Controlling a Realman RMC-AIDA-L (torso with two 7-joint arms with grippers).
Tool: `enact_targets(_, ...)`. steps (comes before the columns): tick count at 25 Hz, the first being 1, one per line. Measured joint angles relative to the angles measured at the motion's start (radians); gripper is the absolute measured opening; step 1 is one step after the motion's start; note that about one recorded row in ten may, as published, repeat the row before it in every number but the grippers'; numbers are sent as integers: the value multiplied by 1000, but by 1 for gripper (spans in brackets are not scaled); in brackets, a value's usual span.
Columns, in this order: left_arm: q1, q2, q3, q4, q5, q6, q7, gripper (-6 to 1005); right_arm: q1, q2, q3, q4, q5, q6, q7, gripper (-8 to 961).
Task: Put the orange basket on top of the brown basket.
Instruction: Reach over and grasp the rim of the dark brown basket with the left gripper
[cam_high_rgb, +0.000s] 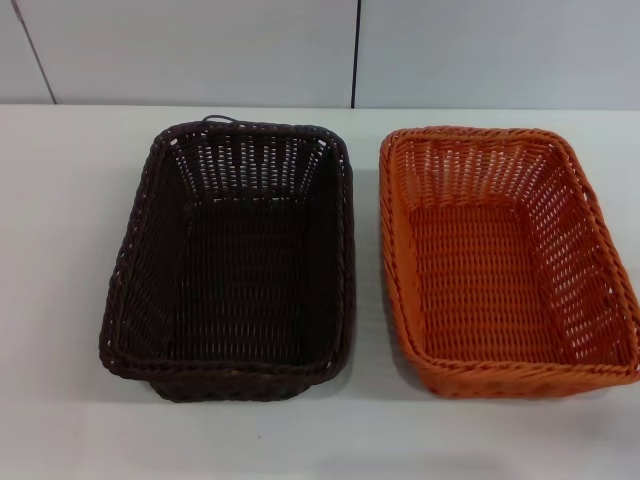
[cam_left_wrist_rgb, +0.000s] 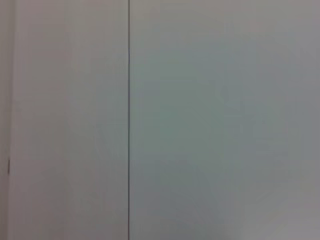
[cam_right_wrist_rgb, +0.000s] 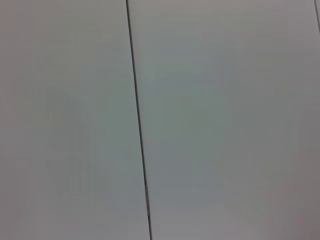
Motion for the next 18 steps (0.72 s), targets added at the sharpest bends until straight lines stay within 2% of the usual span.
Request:
enact_targets(6, -34, 9, 2, 6, 5, -12, 13, 776, 5, 0, -1, -4, 1, -11, 0, 722)
enact_targets(9, -60, 29, -3, -20, 33, -59, 65, 774, 5, 0, -2, -8, 1, -12, 0, 722)
enact_targets(11, -57, 84, -7, -123, 70, -153, 82, 774, 6, -1, -2, -13, 1, -13, 0, 722)
enact_targets(12, -57, 84, -7, -123, 70, -153, 82, 773, 6, -1, -2, -14, 1, -14, 0, 722)
enact_targets(13, -33, 145, -14, -247, 99, -245, 90, 773, 7, -2, -2, -17, 1, -15, 0, 722)
enact_targets(14, -16, 182, -25, -340, 119, -318, 104, 772, 7, -2, -2, -17, 1, -15, 0, 722)
enact_targets(15, -5, 207, -41, -396, 129, -365, 116, 772, 7, -2, -2, -17, 1, -15, 0, 721)
enact_targets(16, 16, 248, -78, -501, 155, -465, 142, 772, 7, -2, -2, -17, 1, -17, 0, 721)
enact_targets(17, 31, 270, -113, -562, 174, -541, 164, 771, 7, -2, -1, -18, 2, -20, 0, 721)
enact_targets(18, 46, 283, -146, -613, 191, -590, 180, 771, 7, -2, -2, -22, 1, -33, 0, 721)
